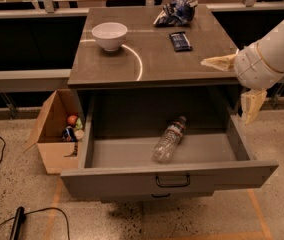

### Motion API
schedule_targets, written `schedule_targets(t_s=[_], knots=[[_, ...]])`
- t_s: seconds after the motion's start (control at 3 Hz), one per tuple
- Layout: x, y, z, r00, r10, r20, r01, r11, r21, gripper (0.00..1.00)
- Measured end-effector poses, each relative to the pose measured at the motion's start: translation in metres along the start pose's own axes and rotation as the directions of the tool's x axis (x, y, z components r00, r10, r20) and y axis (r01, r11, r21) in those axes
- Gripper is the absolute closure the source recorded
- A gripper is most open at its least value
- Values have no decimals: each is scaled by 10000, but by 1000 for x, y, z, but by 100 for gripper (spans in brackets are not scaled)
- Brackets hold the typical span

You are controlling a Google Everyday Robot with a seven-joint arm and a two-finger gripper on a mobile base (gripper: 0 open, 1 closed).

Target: Pick water bottle from top drawer and place on counter

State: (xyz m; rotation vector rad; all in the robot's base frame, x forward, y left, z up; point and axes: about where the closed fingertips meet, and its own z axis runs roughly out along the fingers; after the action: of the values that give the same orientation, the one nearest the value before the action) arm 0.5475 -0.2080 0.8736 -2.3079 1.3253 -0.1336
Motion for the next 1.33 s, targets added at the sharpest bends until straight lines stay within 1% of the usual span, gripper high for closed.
schedule_targets(t_s=[0.33,0.67,1.0,1.33], knots=[[-10,7,17,9960,-725,523,735,9971,-173,0],[-27,12,41,9664,-2186,1352,2262,9731,-432,0],[-45,11,68,8974,-3991,1880,4142,9089,-476,0],[-55,10,97,8368,-5208,1688,5356,8426,-557,0]])
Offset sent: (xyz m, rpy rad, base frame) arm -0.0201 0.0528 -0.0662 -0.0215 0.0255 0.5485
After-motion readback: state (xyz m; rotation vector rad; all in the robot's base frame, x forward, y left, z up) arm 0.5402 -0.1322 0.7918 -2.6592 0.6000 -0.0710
